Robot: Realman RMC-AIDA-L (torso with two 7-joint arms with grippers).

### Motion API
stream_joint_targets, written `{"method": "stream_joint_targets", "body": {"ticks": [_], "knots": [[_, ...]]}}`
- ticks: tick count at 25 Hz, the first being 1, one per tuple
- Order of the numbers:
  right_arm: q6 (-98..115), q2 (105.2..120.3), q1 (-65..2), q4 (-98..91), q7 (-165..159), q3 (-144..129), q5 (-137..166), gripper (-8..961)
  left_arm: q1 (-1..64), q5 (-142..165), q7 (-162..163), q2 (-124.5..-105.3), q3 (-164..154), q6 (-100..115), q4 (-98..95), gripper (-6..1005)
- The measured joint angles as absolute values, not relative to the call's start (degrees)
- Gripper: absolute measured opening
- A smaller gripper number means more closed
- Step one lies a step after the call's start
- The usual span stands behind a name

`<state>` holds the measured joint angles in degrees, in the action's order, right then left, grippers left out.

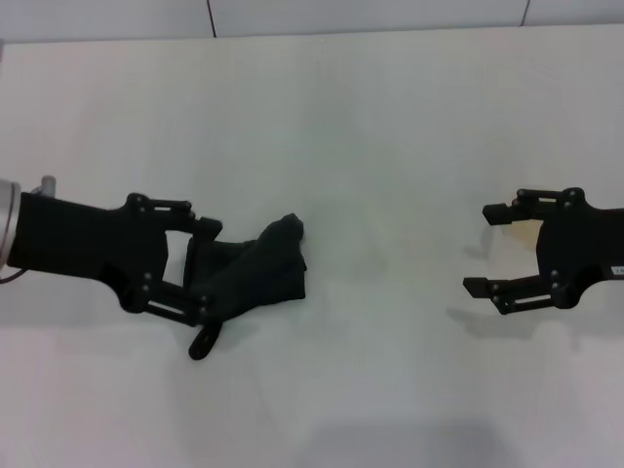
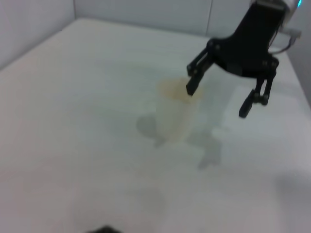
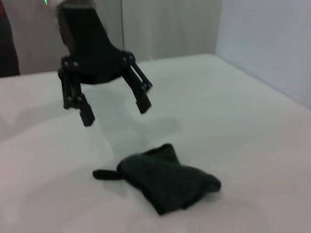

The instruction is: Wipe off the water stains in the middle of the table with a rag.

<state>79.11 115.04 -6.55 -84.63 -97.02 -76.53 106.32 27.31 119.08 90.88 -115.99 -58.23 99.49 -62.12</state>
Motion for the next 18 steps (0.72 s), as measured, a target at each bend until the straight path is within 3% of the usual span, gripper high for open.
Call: {"method": "stream_joint_targets", "body": {"ticks": [2,18], "knots": [[79.4,115.04,-6.7,-84.7,-97.5,-76.5,106.9,869,27.1,120.4,91.7,-116.3,-58.2,99.7,-63.1,894],[80.6,114.96,-6.8,-85.5,-98.1,-75.9,107.2,869,26.3,120.5,91.8,-116.81,-57.9,99.8,-63.7,894]]}}
